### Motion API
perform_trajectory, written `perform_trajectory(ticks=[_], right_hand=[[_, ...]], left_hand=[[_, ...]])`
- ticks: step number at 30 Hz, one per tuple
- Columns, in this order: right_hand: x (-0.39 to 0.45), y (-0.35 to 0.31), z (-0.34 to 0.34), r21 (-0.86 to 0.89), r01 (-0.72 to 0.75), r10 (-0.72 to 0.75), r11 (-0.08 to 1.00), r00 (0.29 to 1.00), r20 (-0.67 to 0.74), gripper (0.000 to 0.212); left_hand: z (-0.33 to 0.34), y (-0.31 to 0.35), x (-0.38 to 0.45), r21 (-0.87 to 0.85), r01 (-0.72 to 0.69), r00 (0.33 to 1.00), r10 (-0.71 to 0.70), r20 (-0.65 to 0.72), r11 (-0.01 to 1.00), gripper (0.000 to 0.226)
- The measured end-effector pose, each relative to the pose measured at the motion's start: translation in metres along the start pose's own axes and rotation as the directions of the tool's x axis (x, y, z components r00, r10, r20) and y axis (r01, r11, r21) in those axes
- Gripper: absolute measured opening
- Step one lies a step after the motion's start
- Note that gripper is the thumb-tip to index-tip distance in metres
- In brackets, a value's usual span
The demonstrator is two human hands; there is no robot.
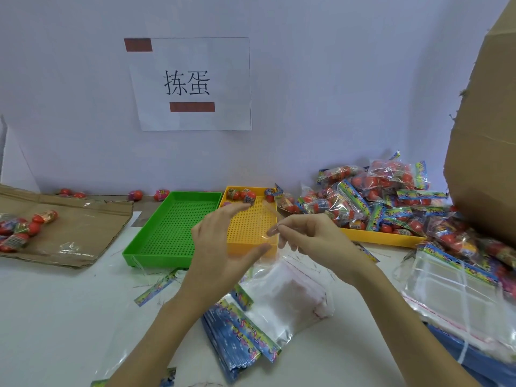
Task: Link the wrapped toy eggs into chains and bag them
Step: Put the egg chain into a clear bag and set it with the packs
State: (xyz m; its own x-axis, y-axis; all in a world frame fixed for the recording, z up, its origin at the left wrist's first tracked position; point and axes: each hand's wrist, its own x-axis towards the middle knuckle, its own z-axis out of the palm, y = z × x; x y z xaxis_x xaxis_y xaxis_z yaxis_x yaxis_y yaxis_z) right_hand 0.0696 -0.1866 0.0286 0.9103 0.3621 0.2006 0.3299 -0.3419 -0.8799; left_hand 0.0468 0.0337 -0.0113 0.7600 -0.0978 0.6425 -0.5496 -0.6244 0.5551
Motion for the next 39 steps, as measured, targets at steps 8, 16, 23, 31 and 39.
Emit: perform_trajectory(ticks=[8,16,23,31,39], right_hand=[[0.008,0.013,0.008,-0.030,-0.055,0.051,0.998,0.989,-0.139,0.023],[0.006,0.002,0.026,-0.401,0.394,-0.514,0.827,0.818,-0.257,0.005],[0.003,0.008,0.037,-0.391,0.143,-0.213,0.909,0.967,-0.142,0.031],[0.003,0.005,0.035,-0.083,-0.004,-0.002,0.997,0.998,-0.067,0.025],[-0.001,-0.001,0.018,-0.023,-0.134,0.136,0.991,0.974,0.182,0.019]], left_hand=[[-0.005,-0.002,0.004,-0.503,0.410,0.911,-0.325,0.252,0.761,0.018],[-0.002,-0.007,0.004,-0.437,0.380,0.924,-0.316,0.214,0.815,0.018],[-0.001,-0.006,0.004,-0.437,0.384,0.923,-0.336,0.186,0.813,0.012],[-0.003,-0.007,0.001,-0.324,0.310,0.949,-0.272,0.157,0.894,0.020],[-0.005,-0.009,-0.001,0.028,0.119,0.993,-0.120,0.010,0.992,0.049]])
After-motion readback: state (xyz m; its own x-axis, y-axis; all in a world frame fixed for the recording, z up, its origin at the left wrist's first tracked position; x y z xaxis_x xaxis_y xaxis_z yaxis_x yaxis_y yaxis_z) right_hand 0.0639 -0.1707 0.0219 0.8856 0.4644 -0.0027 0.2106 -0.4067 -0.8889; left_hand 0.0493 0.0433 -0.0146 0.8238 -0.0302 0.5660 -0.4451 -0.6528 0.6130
